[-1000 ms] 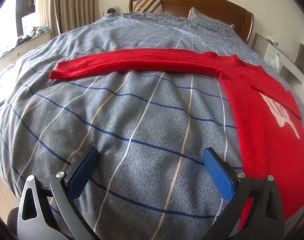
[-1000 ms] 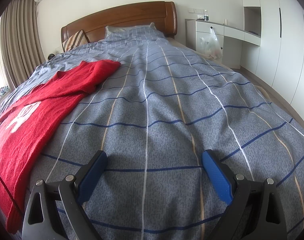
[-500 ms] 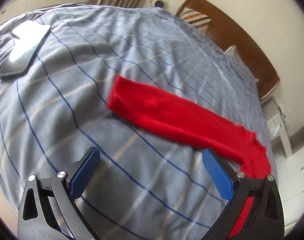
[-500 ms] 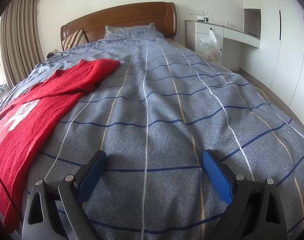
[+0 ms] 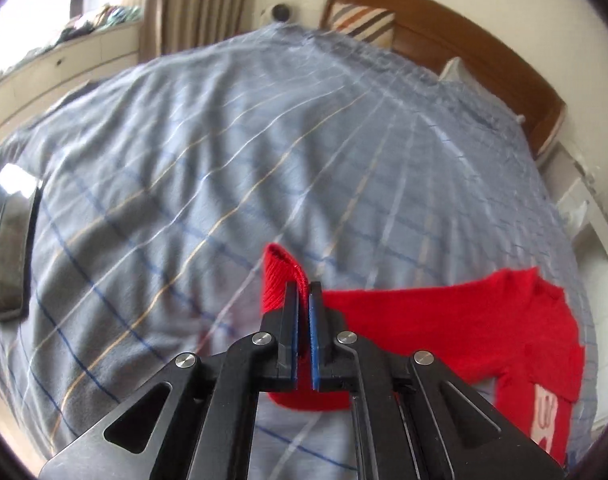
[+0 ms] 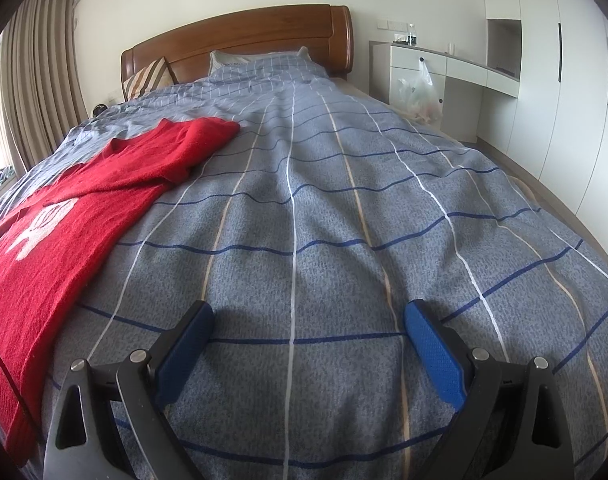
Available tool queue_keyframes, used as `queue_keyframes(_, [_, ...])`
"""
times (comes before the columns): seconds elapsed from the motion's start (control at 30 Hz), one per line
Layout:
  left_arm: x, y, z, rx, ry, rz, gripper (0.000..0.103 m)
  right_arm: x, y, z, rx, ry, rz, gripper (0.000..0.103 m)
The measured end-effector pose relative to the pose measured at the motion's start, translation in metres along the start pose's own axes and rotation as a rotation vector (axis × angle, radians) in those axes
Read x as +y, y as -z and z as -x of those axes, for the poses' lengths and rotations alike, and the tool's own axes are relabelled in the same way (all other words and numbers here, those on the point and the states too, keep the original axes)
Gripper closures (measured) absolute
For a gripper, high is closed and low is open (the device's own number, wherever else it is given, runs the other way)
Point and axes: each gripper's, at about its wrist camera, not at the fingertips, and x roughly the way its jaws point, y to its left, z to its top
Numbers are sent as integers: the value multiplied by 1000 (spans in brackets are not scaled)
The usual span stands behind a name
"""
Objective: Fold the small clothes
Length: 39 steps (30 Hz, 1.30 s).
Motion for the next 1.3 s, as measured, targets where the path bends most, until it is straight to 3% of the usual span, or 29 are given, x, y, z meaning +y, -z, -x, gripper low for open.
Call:
queue_keyframes(0.2, [-179, -13, 67, -119, 261, -287, 100, -3, -4, -3, 3, 7, 5, 7])
queue_keyframes(0.4, [-324, 46, 65, -67, 469, -471, 98, -8, -6, -4, 2, 8, 8, 7])
queue_keyframes(0.47, [-353, 72, 48, 11, 522, -497, 69, -9, -6, -4, 2, 8, 8, 7])
queue_keyframes(0.5, [-362, 86, 39, 62, 522, -502, 31, -7, -5, -4, 2, 8, 9, 7])
queue_keyframes(0.53, [-363, 99, 34, 82, 506, -496, 18, -7, -6, -4, 2, 9, 10, 7])
queue_keyframes(0.67, [-324, 137, 39, 112, 475, -502, 18, -9, -6, -4, 2, 8, 10, 7])
queue_keyframes(0.87, [-216, 173, 67, 58, 273, -487, 17, -5, -7, -3, 10, 18, 21, 7])
queue_keyframes(0.97, [-163, 184, 85, 61, 197, -468, 17, -4, -19, 7, 61, -3, 57, 8])
queue_keyframes(1.03, [-137, 191, 101, 40, 151, -471, 17, 2, -29, 38, 31, 10, 156, 15])
queue_keyframes(1.13, [-112, 200, 123, 15, 122, -465, 12, 24, -37, 113, -149, 122, 432, 14])
queue_keyframes(1.2, [-107, 209, 128, 24, 136, -444, 11, 37, -40, 156, -226, 153, 588, 14])
queue_keyframes(1.3, [-113, 227, 123, 62, 159, -416, 11, 48, -47, 185, -194, 28, 603, 11])
